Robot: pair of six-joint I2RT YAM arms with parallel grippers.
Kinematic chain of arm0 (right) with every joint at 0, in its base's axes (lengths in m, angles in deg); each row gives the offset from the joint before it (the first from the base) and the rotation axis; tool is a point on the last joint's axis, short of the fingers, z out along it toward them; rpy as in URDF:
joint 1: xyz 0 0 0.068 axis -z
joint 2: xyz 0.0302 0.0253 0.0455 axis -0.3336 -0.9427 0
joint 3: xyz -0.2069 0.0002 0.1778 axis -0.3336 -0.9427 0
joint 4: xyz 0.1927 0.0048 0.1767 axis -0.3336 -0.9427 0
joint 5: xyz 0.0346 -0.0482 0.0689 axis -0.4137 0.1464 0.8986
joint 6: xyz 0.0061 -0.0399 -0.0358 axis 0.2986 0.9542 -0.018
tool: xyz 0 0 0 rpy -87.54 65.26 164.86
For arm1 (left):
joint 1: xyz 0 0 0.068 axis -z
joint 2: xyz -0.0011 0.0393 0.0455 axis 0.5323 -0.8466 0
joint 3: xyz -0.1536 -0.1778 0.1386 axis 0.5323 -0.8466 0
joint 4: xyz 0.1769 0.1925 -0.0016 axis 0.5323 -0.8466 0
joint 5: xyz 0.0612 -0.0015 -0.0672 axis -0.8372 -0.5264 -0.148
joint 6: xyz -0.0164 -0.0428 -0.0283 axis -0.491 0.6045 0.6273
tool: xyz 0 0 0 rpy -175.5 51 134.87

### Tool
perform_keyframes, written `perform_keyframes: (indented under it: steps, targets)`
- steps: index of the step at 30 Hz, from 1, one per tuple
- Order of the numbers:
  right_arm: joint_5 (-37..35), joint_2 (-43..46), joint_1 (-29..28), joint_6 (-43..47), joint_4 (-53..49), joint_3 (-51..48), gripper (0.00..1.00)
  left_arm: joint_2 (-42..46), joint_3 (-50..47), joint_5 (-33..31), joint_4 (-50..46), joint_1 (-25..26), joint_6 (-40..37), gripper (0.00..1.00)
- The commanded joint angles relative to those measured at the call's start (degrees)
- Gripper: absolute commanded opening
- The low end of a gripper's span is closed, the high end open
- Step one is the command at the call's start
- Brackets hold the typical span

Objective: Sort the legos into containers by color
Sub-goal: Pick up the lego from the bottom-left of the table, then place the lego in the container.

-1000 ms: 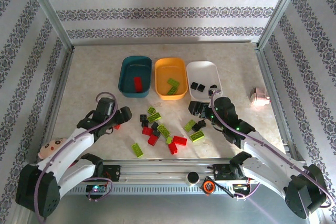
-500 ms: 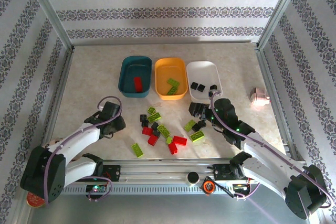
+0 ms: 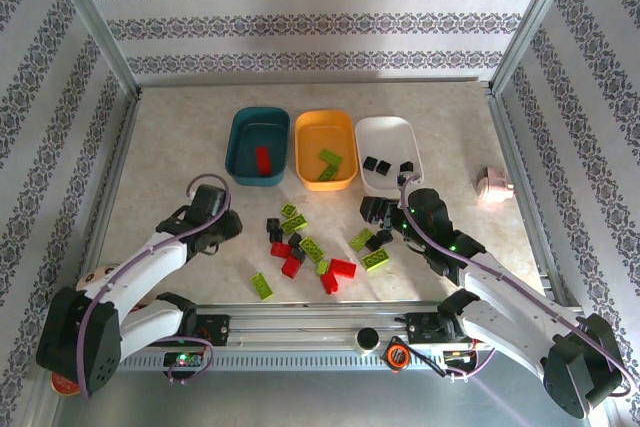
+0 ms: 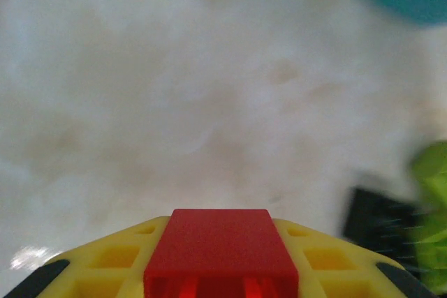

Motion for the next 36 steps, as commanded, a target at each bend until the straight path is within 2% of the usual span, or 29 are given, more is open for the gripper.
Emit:
perform_keyframes:
  steps: [1, 5, 12, 17, 19, 22, 26, 29, 36]
  targets:
    - [-0.97, -0.11, 0.29, 0.77, 2.07, -1.0, 0.73, -1.43, 9.22, 1.18, 0.83, 0.92, -2.33, 0.21]
    - [-0.94, -1.06, 0.29, 0.63, 2.26, -1.16, 0.73, -12.43, 19.82, 1.78, 2.83, 0.97, -4.66, 0.21]
    - [-1.18, -1.11, 0.29, 0.57, 2.48, -1.51, 0.73, -34.32, 38.88, -2.12, 4.4, 0.94, -8.21, 0.21]
    - [-1.4, -1.13, 0.29, 0.68, 2.48, -1.92, 0.73, -45.4, 51.46, -5.0, 0.98, 0.77, -10.16, 0.21]
    - [-1.37, -1.13, 0.37, 0.68, 2.54, -2.0, 0.73, -49.12, 55.24, -5.49, -0.27, 0.79, -10.61, 0.23]
    - [-1.36, -1.19, 0.38, 0.69, 2.48, -1.93, 0.74, -52.67, 59.13, -5.81, -2.32, 0.61, -10.93, 0.34]
    - [-1.45, -1.19, 0.37, 0.68, 2.38, -1.93, 0.75, -52.56, 60.08, -4.16, -2.65, 0.48, -10.71, 0.55]
    - [-1.22, -1.37, 0.37, 0.63, 2.39, -1.69, 0.76, -48.61, 57.34, -1.6, -0.71, 0.54, -9.73, 0.66]
    - [2.68, -2.64, 0.22, 1.38, 2.57, -0.23, 0.75, -31.02, 40.72, 4.54, 6.68, 2.49, -6.93, 0.78]
